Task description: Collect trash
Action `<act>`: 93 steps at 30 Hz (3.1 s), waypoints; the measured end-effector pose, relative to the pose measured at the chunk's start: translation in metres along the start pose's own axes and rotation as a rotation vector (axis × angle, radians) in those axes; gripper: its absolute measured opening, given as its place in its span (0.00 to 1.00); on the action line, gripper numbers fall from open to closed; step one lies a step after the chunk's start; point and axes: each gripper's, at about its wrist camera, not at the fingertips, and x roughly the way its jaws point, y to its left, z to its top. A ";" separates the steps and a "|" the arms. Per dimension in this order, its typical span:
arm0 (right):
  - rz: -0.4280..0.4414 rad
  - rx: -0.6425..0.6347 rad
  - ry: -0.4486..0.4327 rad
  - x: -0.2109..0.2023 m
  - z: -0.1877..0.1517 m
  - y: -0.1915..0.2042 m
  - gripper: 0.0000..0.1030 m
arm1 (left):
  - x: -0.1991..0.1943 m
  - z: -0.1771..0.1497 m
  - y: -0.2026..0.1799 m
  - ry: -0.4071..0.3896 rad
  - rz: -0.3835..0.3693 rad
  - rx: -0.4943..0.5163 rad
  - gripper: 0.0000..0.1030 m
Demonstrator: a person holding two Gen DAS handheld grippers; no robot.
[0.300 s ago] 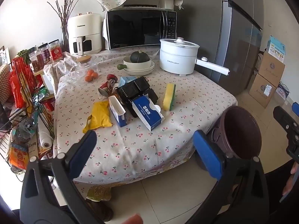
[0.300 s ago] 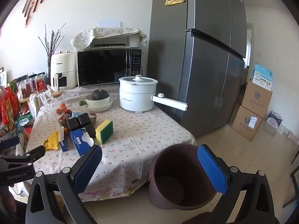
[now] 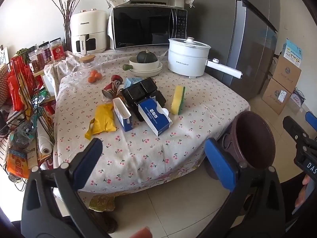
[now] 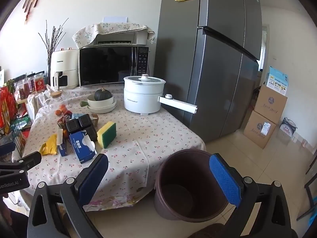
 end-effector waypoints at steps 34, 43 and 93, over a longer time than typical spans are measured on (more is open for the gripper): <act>0.027 0.008 -0.032 -0.005 -0.001 0.007 1.00 | -0.002 0.001 0.009 -0.020 0.026 -0.005 1.00; 0.029 0.004 -0.028 -0.006 -0.002 0.006 1.00 | -0.004 0.002 0.009 -0.021 0.026 -0.006 1.00; 0.061 0.006 -0.026 -0.004 -0.003 0.012 1.00 | -0.008 0.005 0.009 -0.055 0.029 -0.016 1.00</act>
